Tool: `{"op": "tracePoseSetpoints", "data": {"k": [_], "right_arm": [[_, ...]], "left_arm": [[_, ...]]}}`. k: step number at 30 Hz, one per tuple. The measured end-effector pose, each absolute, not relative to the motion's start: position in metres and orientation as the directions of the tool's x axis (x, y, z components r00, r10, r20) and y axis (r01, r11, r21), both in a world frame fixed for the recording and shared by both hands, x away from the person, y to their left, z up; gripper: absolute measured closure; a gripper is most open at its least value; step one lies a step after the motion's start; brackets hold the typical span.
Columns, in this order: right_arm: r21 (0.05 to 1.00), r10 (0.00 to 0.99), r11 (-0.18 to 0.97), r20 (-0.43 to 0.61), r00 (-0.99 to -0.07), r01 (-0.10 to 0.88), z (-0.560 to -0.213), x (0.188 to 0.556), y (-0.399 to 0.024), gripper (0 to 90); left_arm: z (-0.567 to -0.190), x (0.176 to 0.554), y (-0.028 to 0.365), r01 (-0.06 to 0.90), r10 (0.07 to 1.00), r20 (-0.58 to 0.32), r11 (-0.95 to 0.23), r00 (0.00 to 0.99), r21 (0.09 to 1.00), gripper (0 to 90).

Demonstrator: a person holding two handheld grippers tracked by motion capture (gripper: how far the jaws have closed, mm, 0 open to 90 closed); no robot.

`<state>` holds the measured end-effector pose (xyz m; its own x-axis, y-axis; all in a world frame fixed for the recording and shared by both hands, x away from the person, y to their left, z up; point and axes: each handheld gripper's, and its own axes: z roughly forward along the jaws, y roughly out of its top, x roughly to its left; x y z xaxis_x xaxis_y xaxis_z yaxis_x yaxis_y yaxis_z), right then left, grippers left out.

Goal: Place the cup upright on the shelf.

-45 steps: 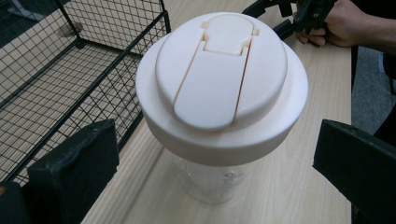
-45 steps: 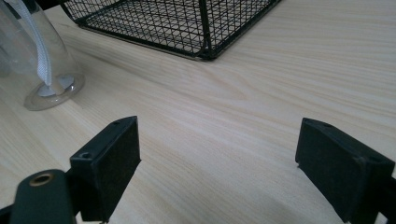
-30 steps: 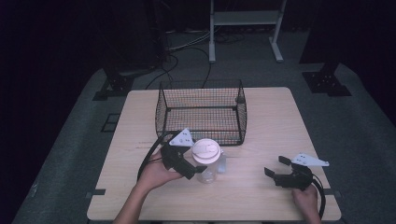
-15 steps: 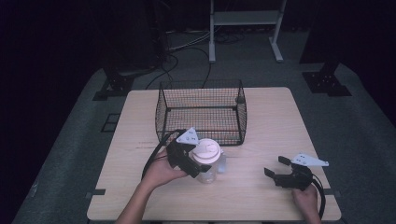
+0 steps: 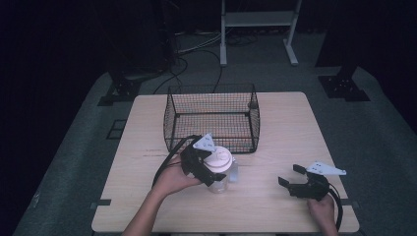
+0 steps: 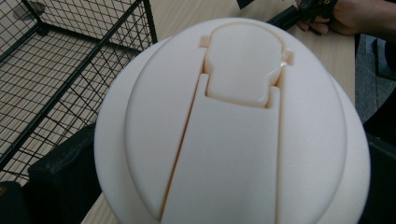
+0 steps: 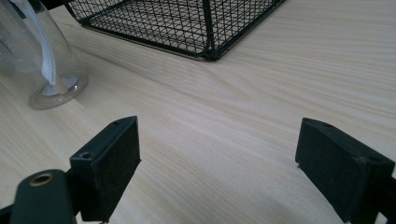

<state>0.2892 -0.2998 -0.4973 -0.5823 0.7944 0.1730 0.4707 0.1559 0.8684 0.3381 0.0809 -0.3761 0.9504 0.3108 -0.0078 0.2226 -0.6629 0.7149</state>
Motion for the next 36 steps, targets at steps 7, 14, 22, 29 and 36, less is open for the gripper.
{"op": "tracePoseSetpoints", "data": {"k": [7,14,22,29,36], "right_arm": [[0.869,0.794,0.156,0.172,-0.582,0.47,-0.497,0.289,-0.3,12.9],[0.868,0.795,0.154,0.174,-0.581,0.472,-0.497,0.289,-0.3,12.9],[0.868,0.795,0.152,0.177,-0.58,0.472,-0.497,0.289,-0.3,12.9],[0.868,0.795,0.151,0.177,-0.58,0.472,-0.497,0.289,-0.3,12.9],[0.869,0.794,0.149,0.179,-0.581,0.472,-0.497,0.289,-0.3,12.9]], "left_arm": [[-0.376,0.34,0.08,0.226,0.299,-0.02,-0.674,0.954,0.703,2.2],[-0.373,0.34,0.078,0.22,0.293,-0.01,-0.693,0.956,0.686,4.4],[-0.371,0.34,0.077,0.219,0.291,-0.007,-0.705,0.957,0.675,4.7],[-0.369,0.339,0.077,0.216,0.279,-0.011,-0.721,0.96,0.659,4.9],[-0.365,0.337,0.074,0.203,0.271,0.006,-0.733,0.962,0.649,5.0]]}}
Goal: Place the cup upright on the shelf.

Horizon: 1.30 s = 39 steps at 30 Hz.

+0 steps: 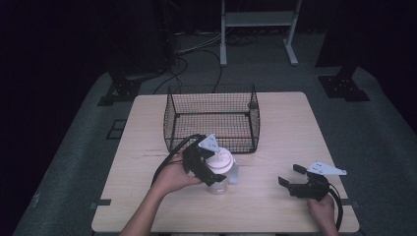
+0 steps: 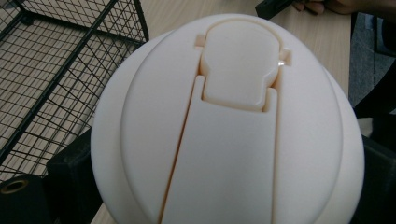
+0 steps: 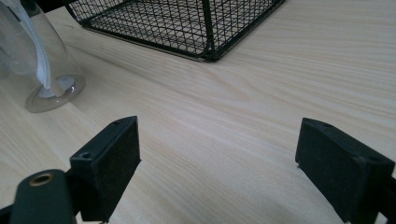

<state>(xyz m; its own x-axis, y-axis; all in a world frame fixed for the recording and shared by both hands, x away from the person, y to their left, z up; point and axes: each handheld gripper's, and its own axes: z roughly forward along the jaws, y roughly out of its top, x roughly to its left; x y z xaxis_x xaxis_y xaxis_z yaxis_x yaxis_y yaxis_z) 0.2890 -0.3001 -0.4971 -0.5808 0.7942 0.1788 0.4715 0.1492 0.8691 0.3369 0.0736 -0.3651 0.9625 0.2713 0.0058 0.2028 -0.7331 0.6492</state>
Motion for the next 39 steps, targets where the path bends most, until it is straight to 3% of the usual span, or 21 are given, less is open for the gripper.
{"op": "tracePoseSetpoints", "data": {"k": [23,39], "right_arm": [[0.87,0.794,0.147,0.18,-0.581,0.47,-0.497,0.289,-0.3,12.9],[0.872,0.794,0.146,0.179,-0.581,0.468,-0.497,0.289,-0.301,12.9]], "left_arm": [[-0.322,0.34,0.074,0.165,0.255,0.046,-0.743,0.966,0.648,5.0],[-0.277,0.355,0.078,0.167,0.239,0.016,-0.725,0.971,0.668,5.1]]}}
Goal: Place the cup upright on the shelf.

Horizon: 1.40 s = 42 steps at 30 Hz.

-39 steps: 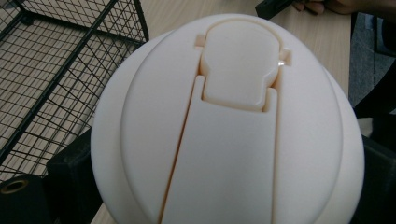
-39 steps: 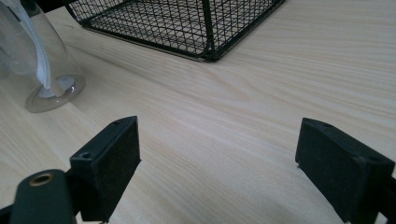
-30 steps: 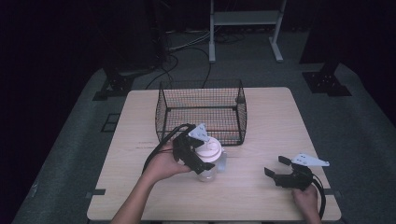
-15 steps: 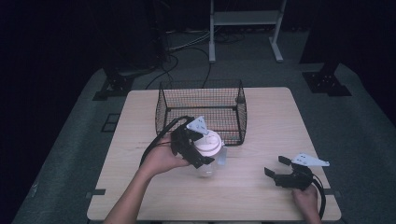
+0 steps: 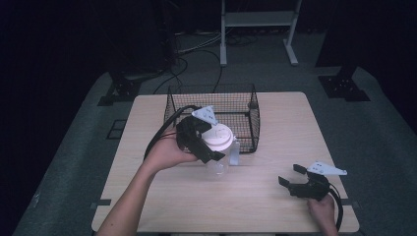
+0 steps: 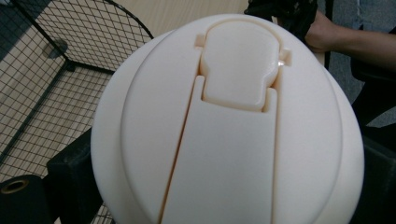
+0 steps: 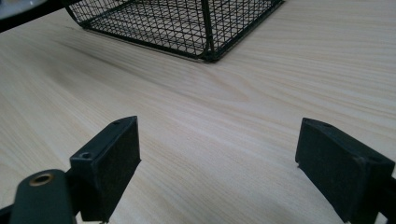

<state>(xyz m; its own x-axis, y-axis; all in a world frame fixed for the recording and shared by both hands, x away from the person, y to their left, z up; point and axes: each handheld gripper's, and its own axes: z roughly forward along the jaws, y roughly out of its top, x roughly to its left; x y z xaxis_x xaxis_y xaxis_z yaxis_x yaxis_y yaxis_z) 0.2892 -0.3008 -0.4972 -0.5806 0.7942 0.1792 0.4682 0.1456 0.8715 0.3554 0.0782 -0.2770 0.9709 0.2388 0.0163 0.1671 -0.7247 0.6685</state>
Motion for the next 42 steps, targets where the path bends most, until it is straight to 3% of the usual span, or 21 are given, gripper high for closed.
{"op": "tracePoseSetpoints", "data": {"k": [23,42], "right_arm": [[0.871,0.794,0.142,0.183,-0.579,0.47,-0.497,0.289,-0.301,12.9],[0.872,0.792,0.137,0.188,-0.581,0.469,-0.497,0.289,-0.302,12.9]], "left_arm": [[-0.214,0.389,0.073,0.167,0.232,0.0,-0.7,0.973,0.694,5.1],[-0.187,0.44,0.067,0.251,0.351,0.007,-0.684,0.936,0.685,5.1]]}}
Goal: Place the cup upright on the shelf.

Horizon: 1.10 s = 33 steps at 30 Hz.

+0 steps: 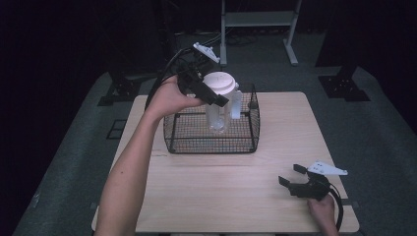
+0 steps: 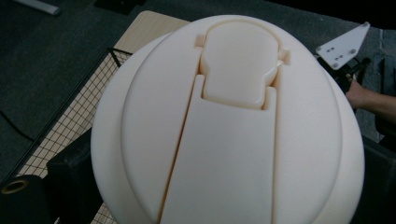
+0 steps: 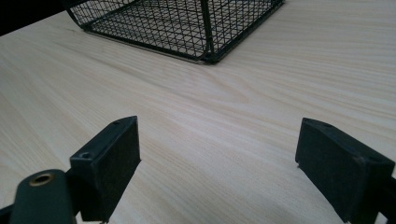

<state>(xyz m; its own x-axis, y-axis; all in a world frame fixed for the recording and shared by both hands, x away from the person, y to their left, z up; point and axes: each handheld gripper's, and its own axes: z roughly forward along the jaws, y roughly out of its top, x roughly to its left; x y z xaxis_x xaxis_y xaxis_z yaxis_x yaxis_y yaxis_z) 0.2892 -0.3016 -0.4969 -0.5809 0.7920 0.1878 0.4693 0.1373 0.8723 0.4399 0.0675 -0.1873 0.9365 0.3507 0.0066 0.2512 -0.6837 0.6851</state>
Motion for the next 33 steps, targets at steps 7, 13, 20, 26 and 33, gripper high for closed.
{"op": "tracePoseSetpoints", "data": {"k": [7,13,20,26,33], "right_arm": [[0.874,0.791,0.134,0.189,-0.582,0.467,-0.497,0.289,-0.302,12.9],[0.874,0.79,0.128,0.196,-0.581,0.469,-0.497,0.289,-0.302,12.9],[0.873,0.789,0.129,0.197,-0.581,0.471,-0.496,0.289,-0.303,12.9],[0.874,0.789,0.129,0.195,-0.583,0.468,-0.496,0.289,-0.303,12.9],[0.875,0.788,0.129,0.195,-0.584,0.467,-0.496,0.289,-0.303,12.9]], "left_arm": [[-0.193,0.458,0.066,0.288,0.401,0.009,-0.674,0.916,0.68,5.1],[-0.201,0.471,0.064,0.318,0.432,0.004,-0.67,0.902,0.671,5.1],[-0.212,0.484,0.058,0.345,0.462,-0.001,-0.661,0.887,0.666,5.0],[-0.223,0.492,0.051,0.362,0.478,0.004,-0.669,0.878,0.65,5.0],[-0.235,0.499,0.046,0.373,0.494,0.019,-0.681,0.869,0.63,5.1]]}}
